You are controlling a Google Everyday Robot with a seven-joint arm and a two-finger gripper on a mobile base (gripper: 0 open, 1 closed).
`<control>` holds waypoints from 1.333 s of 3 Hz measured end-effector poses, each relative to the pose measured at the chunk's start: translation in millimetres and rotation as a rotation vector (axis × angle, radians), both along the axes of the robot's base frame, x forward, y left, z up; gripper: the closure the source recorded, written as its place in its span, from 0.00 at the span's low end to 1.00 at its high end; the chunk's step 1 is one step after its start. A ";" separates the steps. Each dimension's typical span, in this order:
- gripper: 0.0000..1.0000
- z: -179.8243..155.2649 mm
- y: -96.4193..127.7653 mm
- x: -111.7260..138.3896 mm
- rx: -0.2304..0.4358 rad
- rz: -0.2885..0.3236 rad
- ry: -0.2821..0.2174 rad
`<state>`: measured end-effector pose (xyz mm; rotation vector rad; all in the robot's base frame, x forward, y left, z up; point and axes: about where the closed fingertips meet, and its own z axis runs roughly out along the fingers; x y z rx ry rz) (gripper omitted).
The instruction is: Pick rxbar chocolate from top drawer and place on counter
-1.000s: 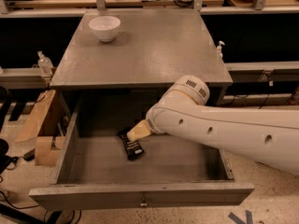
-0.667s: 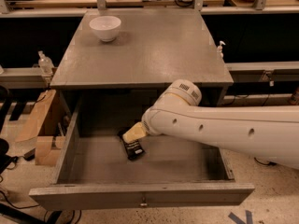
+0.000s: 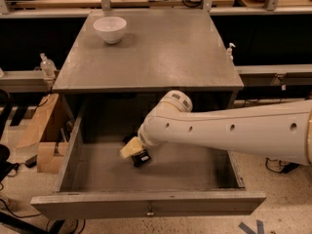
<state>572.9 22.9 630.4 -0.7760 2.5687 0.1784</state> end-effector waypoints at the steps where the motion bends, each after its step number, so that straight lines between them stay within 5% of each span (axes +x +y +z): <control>1: 0.00 -19.2 12.8 -1.4 0.001 0.017 0.041; 2: 0.00 -35.7 23.2 -1.9 0.000 0.028 0.070; 4: 0.38 -52.2 30.1 -3.2 0.000 0.035 0.102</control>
Offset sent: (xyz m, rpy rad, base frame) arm -0.0015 0.0355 -0.0554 0.0006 0.1045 0.0376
